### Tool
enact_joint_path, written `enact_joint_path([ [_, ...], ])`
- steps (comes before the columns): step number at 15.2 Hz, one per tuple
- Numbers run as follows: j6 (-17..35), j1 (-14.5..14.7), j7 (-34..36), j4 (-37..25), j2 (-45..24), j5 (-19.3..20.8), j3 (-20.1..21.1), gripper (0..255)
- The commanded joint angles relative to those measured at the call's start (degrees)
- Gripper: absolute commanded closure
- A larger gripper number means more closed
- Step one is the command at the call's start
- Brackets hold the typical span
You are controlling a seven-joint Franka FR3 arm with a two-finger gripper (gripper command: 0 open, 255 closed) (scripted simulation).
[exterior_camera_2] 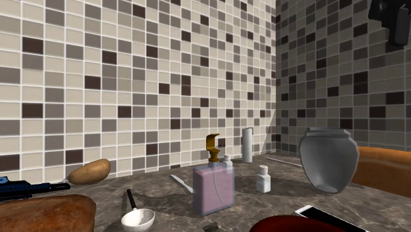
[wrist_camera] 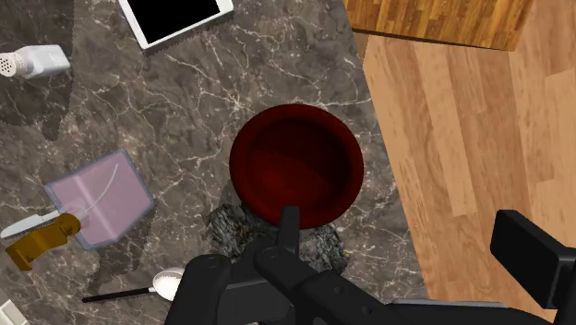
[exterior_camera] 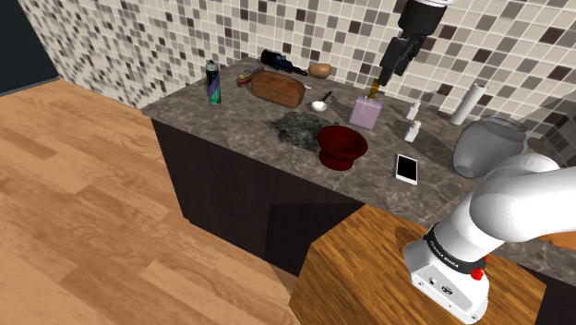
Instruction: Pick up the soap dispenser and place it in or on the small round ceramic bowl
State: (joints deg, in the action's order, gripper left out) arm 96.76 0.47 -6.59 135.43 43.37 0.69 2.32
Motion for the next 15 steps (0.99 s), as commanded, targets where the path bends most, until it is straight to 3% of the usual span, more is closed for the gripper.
enact_joint_path([
  [1, 0.0, 0.0, 0.0, 0.0, 0.0, 0.0, 0.0, 0],
  [8, 9.45, -1.84, -12.06, 4.72, -2.75, 3.85, -9.48, 0],
  [15, 19.28, -2.59, -24.58, 4.8, -10.73, 5.54, -19.41, 0],
])
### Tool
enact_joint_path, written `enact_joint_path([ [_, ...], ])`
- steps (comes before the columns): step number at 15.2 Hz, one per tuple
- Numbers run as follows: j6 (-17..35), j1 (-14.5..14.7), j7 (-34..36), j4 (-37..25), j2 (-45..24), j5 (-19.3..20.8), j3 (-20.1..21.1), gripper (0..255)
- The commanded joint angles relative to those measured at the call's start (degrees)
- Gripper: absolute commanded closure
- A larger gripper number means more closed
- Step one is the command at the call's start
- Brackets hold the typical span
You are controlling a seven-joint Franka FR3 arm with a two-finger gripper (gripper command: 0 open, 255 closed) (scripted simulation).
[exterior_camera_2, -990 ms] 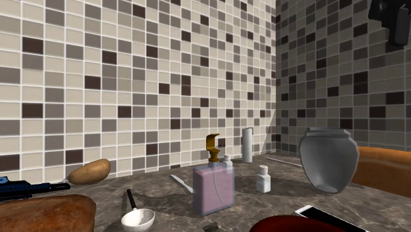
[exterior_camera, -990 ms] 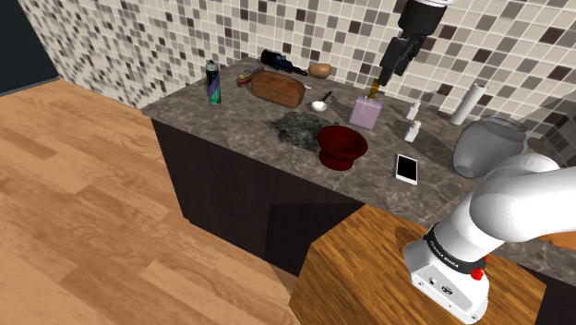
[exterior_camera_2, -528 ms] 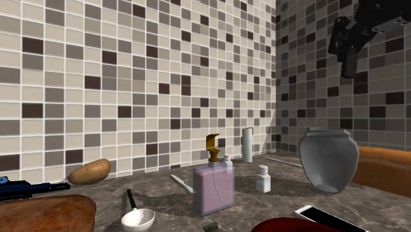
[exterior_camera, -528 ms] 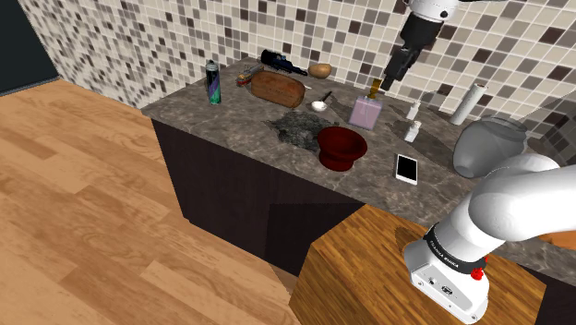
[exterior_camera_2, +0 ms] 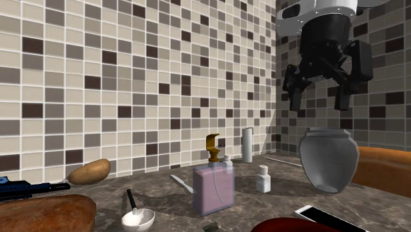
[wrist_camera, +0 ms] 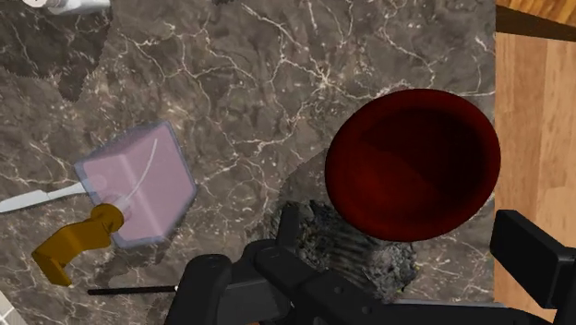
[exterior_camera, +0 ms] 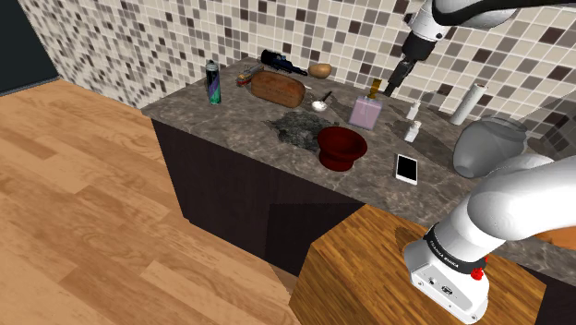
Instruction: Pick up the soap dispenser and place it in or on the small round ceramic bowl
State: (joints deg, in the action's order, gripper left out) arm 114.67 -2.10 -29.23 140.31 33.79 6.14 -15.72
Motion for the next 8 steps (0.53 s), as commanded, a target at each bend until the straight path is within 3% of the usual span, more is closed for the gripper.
enact_joint_path([
  [1, 2.74, 0.07, -3.83, -0.46, -2.67, 0.0, -2.83, 0],
  [8, 11.01, 2.19, -18.74, -5.79, -15.68, -4.7, -13.18, 0],
])
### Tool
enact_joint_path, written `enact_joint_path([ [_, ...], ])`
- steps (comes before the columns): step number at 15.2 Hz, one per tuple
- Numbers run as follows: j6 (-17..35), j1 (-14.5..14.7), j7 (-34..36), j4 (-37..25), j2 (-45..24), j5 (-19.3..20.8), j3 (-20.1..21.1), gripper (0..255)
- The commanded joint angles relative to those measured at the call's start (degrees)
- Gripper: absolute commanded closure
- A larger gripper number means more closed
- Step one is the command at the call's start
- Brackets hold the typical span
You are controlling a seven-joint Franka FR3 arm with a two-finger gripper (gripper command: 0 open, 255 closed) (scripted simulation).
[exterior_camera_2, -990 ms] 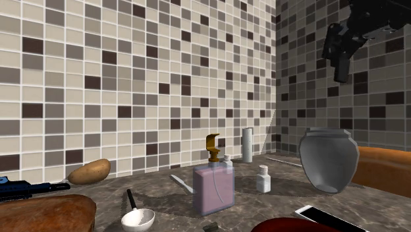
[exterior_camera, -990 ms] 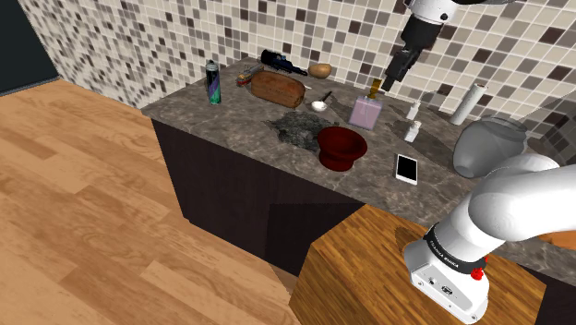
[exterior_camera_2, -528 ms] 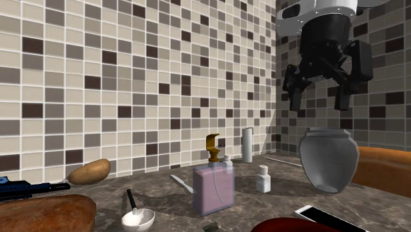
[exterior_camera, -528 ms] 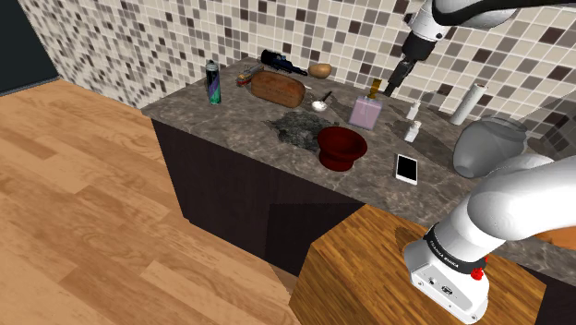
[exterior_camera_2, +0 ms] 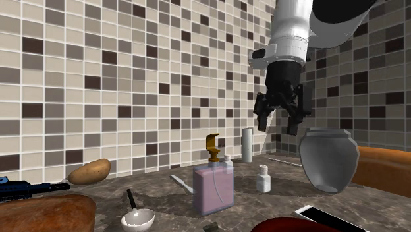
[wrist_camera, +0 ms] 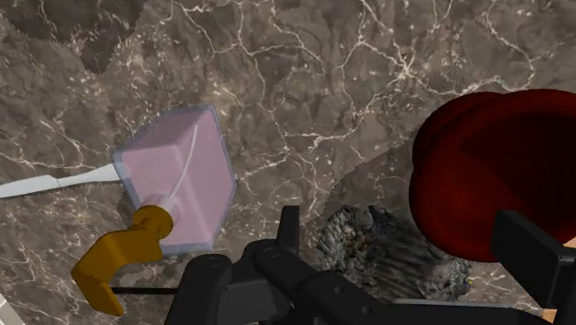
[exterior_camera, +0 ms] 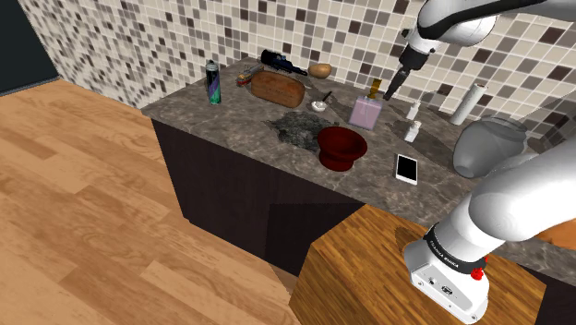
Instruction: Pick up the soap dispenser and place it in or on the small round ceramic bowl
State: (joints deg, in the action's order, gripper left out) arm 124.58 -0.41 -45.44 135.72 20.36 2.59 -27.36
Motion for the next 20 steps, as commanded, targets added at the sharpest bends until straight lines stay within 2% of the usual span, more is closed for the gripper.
enact_joint_path([
  [1, 2.0, 0.98, -5.01, -2.35, -4.45, -2.56, -3.01, 0],
  [4, 4.03, 2.3, -13.14, -6.38, -11.65, -8.24, -7.11, 0],
  [8, 4.53, 2.25, -25.16, -13.31, -22.64, -18.72, -10.6, 0],
  [11, 3.19, -0.48, -33.44, -19.66, -31.23, -26.76, -10.51, 0],
  [14, 1.02, -4.77, -39.82, -26.85, -39.36, -33.16, -8.78, 0],
  [15, 0.21, -6.33, -41.51, -29.43, -41.96, -34.89, -8.04, 0],
  [20, 2.05, -6.98, -42.67, -29.38, -44.2, -36.75, -6.81, 0],
])
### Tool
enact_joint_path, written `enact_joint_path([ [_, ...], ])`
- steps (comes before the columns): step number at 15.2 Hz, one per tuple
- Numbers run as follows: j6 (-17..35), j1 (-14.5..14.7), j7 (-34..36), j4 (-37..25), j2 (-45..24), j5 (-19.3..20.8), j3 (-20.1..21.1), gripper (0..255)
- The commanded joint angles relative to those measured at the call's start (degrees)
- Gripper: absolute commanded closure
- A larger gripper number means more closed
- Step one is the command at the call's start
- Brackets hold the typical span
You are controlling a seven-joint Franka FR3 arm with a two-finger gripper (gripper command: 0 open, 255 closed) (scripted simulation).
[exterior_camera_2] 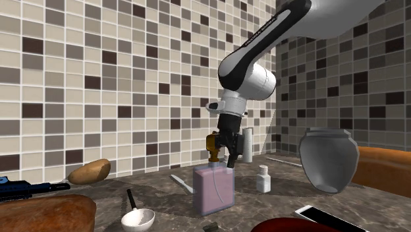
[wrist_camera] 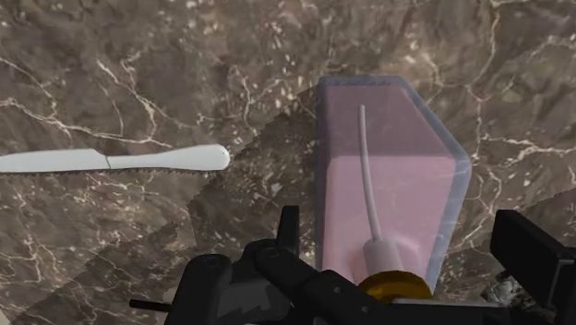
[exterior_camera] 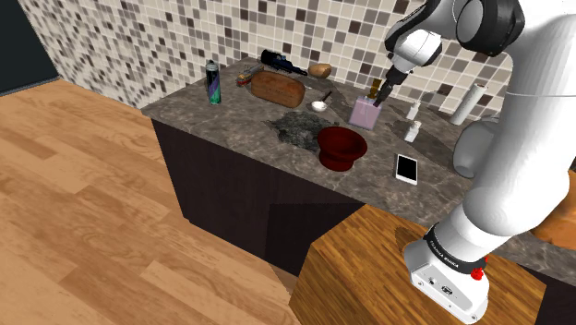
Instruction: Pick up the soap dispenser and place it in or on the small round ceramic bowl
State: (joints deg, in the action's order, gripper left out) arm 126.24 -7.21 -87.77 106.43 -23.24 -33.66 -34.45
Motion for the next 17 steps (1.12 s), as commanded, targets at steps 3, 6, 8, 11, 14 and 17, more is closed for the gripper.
enact_joint_path([
  [3, 2.04, -0.5, -1.24, 0.1, -2.39, -2.08, 1.22, 0],
  [6, 2.04, -0.51, -1.24, 0.1, -2.39, -2.08, 1.22, 0],
  [8, 2.04, -0.51, -1.24, 0.1, -2.39, -2.08, 1.22, 0],
  [11, 2.04, -0.5, -1.23, 0.11, -2.38, -2.07, 1.22, 0],
  [14, 2.03, -0.51, -1.24, 0.11, -2.39, -2.07, 1.22, 255],
  [17, 2.03, -0.5, -1.24, 0.11, -2.38, -2.07, 1.22, 255],
])
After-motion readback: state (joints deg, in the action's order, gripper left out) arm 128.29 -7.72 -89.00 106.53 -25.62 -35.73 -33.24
